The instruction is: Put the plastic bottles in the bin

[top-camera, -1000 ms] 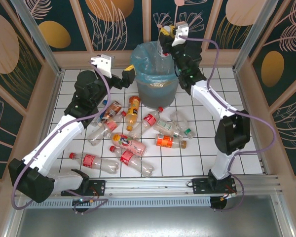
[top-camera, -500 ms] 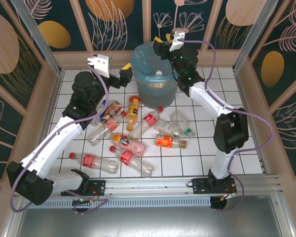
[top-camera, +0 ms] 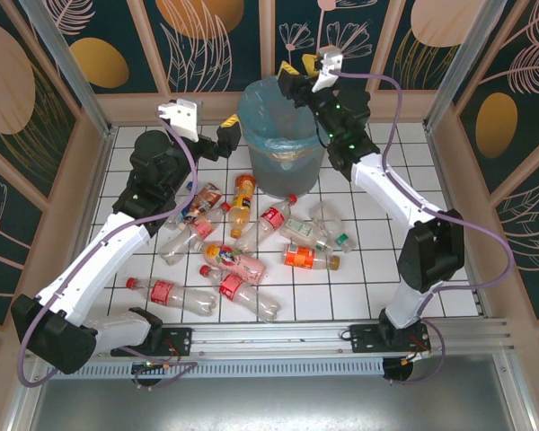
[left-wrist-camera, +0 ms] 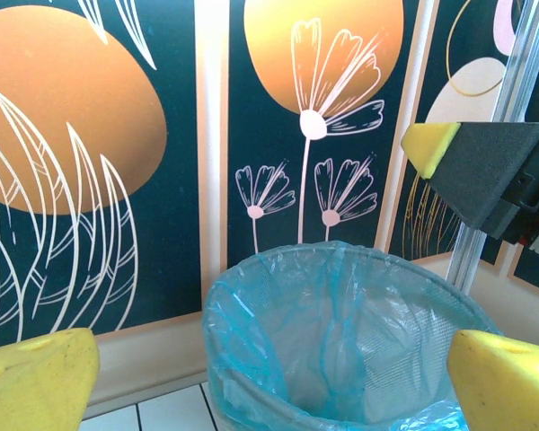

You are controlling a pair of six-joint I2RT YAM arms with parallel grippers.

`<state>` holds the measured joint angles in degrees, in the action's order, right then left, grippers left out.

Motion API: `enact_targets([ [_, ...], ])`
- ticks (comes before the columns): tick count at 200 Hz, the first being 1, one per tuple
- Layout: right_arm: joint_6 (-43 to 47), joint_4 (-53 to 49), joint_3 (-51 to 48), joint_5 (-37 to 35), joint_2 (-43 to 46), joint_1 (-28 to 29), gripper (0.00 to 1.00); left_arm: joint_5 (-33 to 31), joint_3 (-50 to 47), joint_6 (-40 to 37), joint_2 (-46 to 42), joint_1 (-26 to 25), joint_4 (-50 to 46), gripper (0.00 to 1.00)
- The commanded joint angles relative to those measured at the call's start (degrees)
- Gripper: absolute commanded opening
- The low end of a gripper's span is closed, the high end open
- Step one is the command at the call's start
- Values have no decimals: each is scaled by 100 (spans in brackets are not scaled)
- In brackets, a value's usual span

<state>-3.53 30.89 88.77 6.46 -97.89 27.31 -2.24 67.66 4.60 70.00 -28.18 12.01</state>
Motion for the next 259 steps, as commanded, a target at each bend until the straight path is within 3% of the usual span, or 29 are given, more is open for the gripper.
enact_targets([
  [1, 65, -595, 169, 316, 388, 118, 60, -28, -11, -138, -109, 6, 212, 99],
  [36, 230, -1492, -405, 698, 1208, 178, 60, 80, 10, -172, -86, 7, 166, 99],
  [93, -191, -2867, -2157, 204, 2781, 46, 55, 841, 189, -342, 385, -4, -54, 99],
  [128, 133, -3323, -3160, 597, 3515, 58, 53, 938, 301, -1213, 549, -418, -442, 98],
  [148, 192, -3990, -3197, 706, 3641, 124, 53, 1076, 327, -1855, 602, -763, -985, 98],
  [167, 230, -4707, -3031, 649, 3573, 361, 52, 1478, 248, -1954, 506, -820, -1580, 96],
  [181, 230, -5216, -2811, 607, 3428, 682, 51, 1414, 19, -1646, 334, -828, -1786, 94],
  [210, 73, -5960, -2234, 611, 2902, 1295, 45, 374, -478, -227, -215, -820, -2123, 93],
  [239, 30, -5919, -1876, 1046, 2279, 1708, 44, -1412, -885, 1539, -596, -793, -3030, 99],
  [259, 415, -5812, -1569, 905, 1762, 2071, 44, -1631, -1157, 2123, -692, -613, -3316, 99],
])
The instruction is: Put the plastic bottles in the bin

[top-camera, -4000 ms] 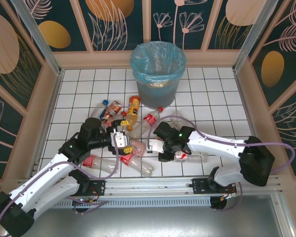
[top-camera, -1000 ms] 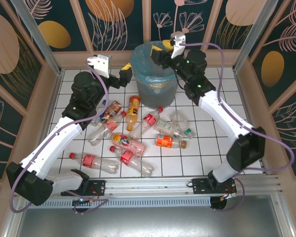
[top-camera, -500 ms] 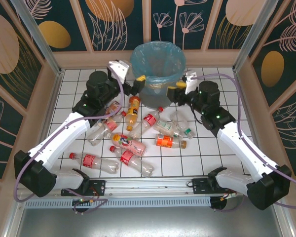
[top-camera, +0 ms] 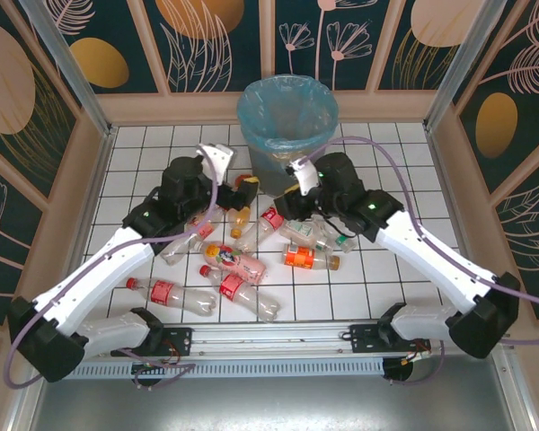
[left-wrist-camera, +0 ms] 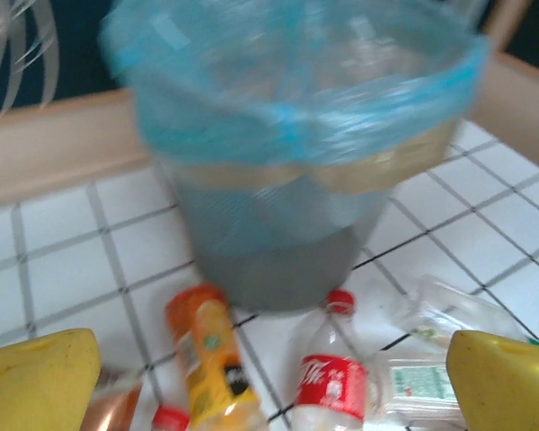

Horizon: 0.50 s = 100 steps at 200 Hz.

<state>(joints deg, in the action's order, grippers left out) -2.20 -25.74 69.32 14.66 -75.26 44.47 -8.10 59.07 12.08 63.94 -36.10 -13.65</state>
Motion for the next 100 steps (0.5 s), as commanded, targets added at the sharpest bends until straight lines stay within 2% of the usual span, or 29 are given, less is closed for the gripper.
enact_targets([
  [1, 299, -141, 391, 70, -538, 375, 45, -1045, -369, 1398, -98, 193, -752, 99],
  [24, 526, -80, 963, -7, -1269, 661, 45, -528, -974, 1932, -387, 981, -358, 99],
  [45, 545, -322, 1748, -103, -2033, 918, 45, 341, -1550, 2321, -738, 2023, 318, 98],
  [65, 519, -690, 2548, -218, -2788, 1182, 45, 958, -1828, 2458, -727, 2865, 697, 99],
  [100, 597, -1912, 4308, -4, -4244, 1544, 46, 1952, -1485, 2360, -161, 3658, 435, 99],
])
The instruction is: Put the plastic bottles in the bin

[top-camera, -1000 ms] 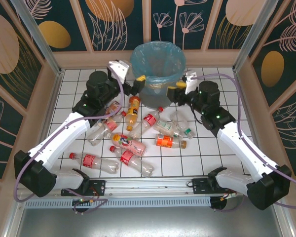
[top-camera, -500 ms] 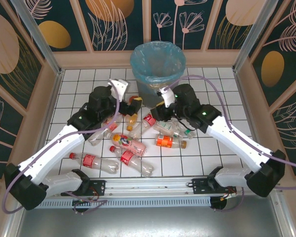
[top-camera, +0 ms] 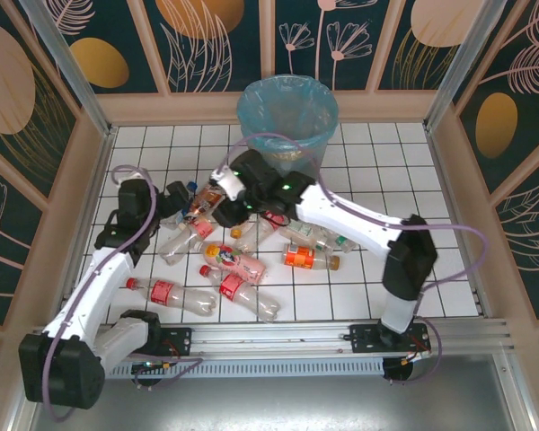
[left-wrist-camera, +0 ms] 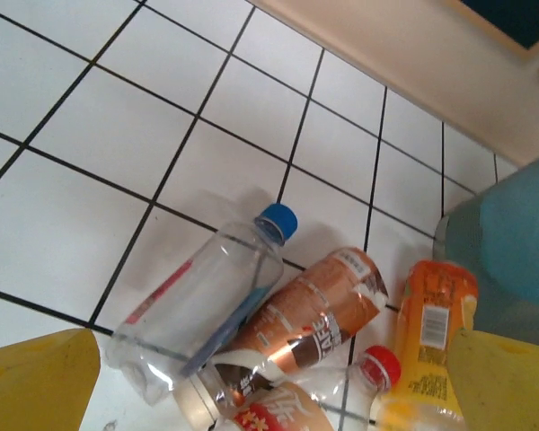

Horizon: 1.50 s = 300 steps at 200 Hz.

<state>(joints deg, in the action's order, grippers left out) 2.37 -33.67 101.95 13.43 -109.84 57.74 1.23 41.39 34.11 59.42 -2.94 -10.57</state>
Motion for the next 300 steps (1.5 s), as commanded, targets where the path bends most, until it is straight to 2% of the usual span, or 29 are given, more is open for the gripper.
enact_targets([
  [1, 141, -1161, 1089, 117, -842, 228, 46, 1054, 292, 148, 304, 358, 117, 99],
  [30, 88, -2150, 2503, 48, -1878, 358, 45, 1319, 306, -2, 314, 611, 9, 99],
  [57, 49, -2491, 3133, -25, -2427, 405, 45, 1404, 189, -95, 237, 950, -15, 99],
  [87, 4, -2415, 3181, -112, -2616, 405, 45, 1454, 65, -205, 264, 1288, -1, 99],
  [114, -1, -2380, 3173, -80, -2704, 407, 45, 1248, 12, -299, 252, 1374, 27, 99],
  [132, -26, -2353, 3153, -32, -2736, 414, 44, 877, -66, -344, 166, 1385, 68, 99],
  [160, -60, -2165, 2992, 46, -2727, 432, 44, -63, -134, -611, -240, 1386, -13, 99],
  [188, -53, -2100, 3007, 87, -2860, 449, 44, -448, -305, -647, -653, 1384, 91, 99],
  [300, 18, -2055, 3076, 25, -3265, 519, 44, -271, -351, -635, -666, 1393, 195, 99],
])
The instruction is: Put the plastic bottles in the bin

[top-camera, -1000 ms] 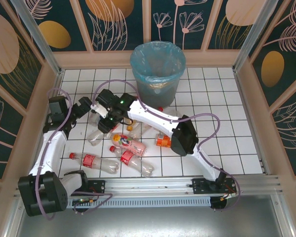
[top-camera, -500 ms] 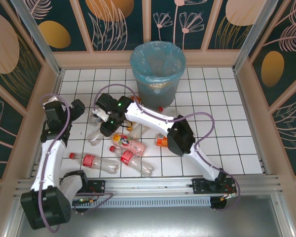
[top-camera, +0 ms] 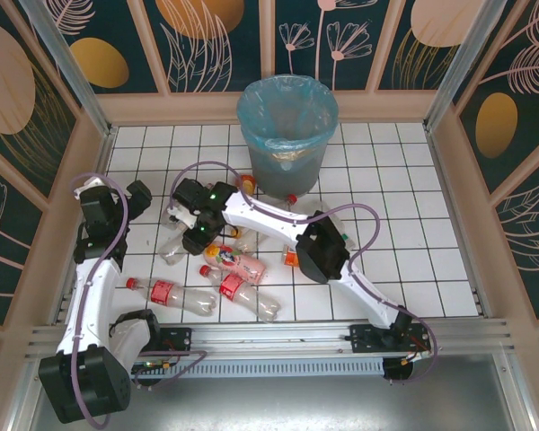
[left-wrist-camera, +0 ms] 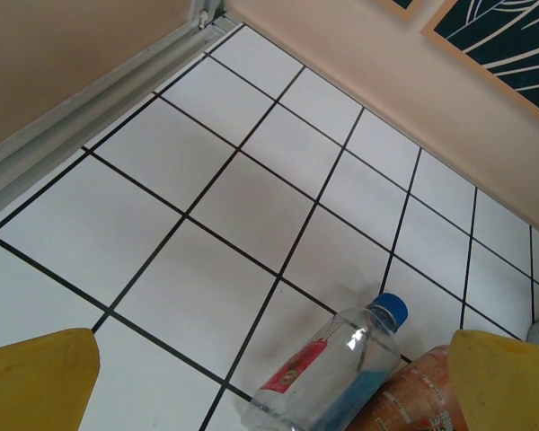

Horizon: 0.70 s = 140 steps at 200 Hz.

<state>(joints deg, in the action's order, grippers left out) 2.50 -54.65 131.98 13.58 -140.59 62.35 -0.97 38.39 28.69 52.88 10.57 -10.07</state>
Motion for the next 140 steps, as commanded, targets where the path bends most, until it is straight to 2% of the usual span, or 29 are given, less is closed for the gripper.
enact_targets([
  [1, 9, 43, 77, 3, -197, 58, 44, -51, -51, -92, -14, 37, 145, 99],
  [92, 158, -63, 197, -303, -425, 76, 53, -57, -60, -92, -6, 35, 146, 99],
  [140, 192, -72, 214, -330, -484, 76, 50, -69, -60, -91, -7, 42, 144, 99],
])
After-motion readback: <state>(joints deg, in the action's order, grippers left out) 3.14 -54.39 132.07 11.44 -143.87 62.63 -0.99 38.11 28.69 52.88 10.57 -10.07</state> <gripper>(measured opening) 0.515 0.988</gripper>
